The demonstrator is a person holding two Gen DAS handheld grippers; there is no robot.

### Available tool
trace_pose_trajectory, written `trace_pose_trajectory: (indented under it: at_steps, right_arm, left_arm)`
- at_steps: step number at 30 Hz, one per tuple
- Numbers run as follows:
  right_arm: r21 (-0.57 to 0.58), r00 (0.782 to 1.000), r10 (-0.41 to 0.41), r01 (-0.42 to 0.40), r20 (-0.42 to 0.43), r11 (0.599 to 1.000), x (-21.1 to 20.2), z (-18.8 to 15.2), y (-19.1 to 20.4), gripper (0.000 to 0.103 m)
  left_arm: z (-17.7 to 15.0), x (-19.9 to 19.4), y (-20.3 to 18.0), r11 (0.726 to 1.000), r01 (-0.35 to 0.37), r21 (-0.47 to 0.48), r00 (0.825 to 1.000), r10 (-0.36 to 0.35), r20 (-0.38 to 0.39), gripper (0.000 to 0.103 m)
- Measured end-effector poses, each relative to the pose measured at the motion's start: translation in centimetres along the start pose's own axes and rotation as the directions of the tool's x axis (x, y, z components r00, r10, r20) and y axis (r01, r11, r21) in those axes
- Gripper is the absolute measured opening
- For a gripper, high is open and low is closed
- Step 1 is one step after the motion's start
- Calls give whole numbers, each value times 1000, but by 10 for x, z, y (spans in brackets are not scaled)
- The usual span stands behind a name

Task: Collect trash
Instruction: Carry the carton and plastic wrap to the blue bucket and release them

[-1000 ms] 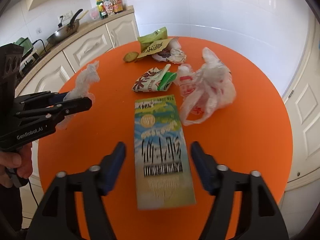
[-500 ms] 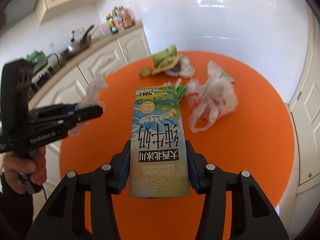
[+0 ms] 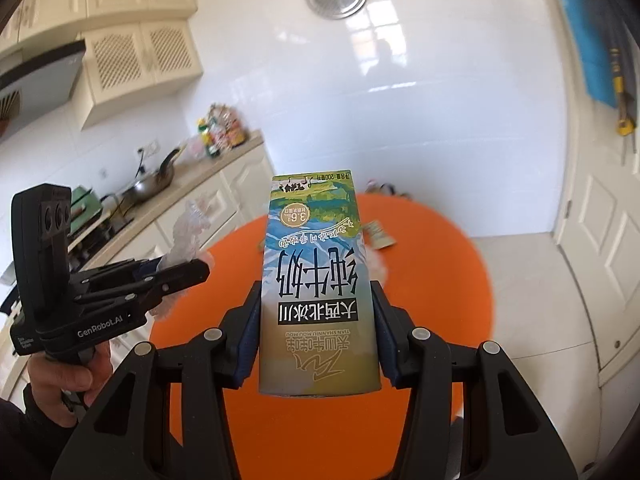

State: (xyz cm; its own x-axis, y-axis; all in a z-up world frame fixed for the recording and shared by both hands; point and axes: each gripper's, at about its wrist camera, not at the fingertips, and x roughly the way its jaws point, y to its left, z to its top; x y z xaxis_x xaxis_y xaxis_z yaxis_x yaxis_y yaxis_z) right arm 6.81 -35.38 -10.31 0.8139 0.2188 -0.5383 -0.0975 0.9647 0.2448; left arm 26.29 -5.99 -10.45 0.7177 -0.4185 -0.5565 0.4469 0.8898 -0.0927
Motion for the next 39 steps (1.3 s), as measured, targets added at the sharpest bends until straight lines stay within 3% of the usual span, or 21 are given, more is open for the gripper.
trace_pose_trajectory:
  at_steps: [8, 14, 19, 23, 29, 32, 39]
  right_arm:
    - [136, 977, -188, 173, 106, 975, -88, -6, -77, 50]
    - [262, 937, -336, 303, 91, 916, -140, -39, -147, 50]
    - [377, 907, -420, 378, 31, 845, -162, -82, -205, 50]
    - [455, 891, -448, 428, -69, 781, -148, -125, -247, 50]
    - [544, 873, -437, 479, -216, 689, -109, -187, -308, 50]
    - [567, 863, -427, 500, -268, 655, -91, -208, -331, 50]
    - [618, 848, -400, 528, -347, 583, -58, -239, -385, 50]
  left_arm:
    - [13, 22, -72, 984, 157, 80, 987, -158, 6, 23]
    - [6, 60, -136, 943, 303, 136, 953, -296, -69, 23]
    - [-9, 107, -191, 908, 386, 165, 917, -357, -176, 23]
    - [-34, 155, -227, 885, 437, 162, 878, -380, -291, 23]
    - [-73, 252, -247, 871, 484, 80, 778, -387, -495, 23]
    - [-84, 302, -251, 875, 484, 36, 732, -381, -564, 23]
    - [-91, 402, -271, 883, 469, -9, 658, -356, -663, 24]
